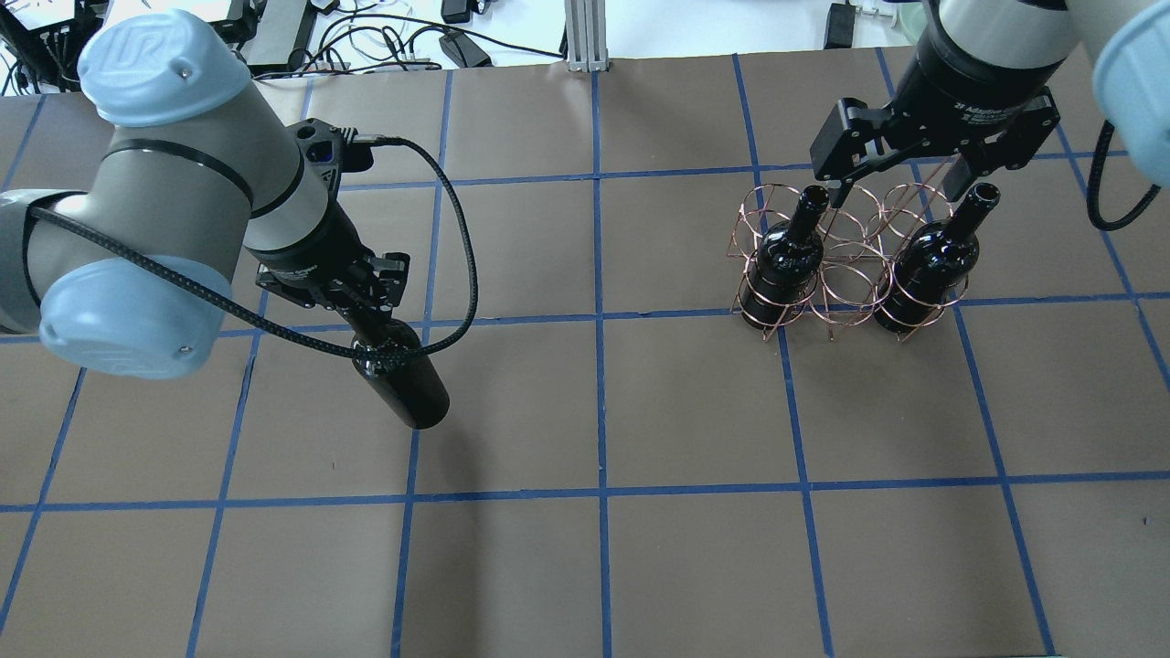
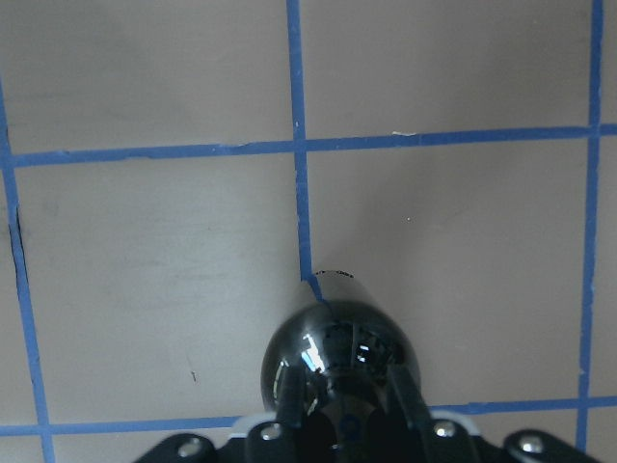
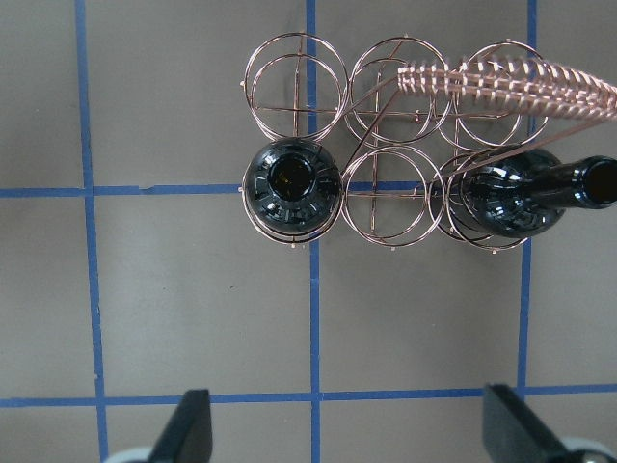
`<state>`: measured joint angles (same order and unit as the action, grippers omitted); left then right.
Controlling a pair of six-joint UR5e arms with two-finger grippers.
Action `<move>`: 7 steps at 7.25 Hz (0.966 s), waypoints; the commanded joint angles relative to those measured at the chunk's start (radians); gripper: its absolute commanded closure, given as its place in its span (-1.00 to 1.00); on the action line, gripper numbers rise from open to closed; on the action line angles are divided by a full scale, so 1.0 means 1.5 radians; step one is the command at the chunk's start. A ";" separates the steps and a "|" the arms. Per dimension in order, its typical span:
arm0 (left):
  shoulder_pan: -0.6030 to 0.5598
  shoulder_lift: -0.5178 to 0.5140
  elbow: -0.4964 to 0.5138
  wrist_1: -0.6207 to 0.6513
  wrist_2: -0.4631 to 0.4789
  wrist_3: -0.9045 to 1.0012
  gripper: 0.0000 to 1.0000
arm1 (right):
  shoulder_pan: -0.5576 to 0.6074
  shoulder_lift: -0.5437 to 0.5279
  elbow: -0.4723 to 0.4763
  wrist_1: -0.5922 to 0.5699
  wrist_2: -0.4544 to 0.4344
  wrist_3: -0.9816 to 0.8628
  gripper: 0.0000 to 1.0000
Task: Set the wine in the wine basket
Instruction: 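Lower the held bottle upright onto the table with the left gripper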
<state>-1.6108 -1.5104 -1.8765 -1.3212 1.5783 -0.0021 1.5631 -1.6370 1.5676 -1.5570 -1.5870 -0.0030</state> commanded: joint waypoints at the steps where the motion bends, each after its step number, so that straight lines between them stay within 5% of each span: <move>1: -0.001 -0.001 -0.011 -0.001 0.001 -0.003 1.00 | 0.000 -0.002 0.006 -0.001 0.000 0.000 -1.00; 7: -0.025 -0.009 -0.012 -0.062 -0.004 -0.007 1.00 | 0.000 -0.004 0.006 -0.001 -0.001 -0.001 -1.00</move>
<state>-1.6481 -1.5227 -1.8957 -1.3860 1.5719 -0.0102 1.5631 -1.6419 1.5769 -1.5577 -1.5881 -0.0034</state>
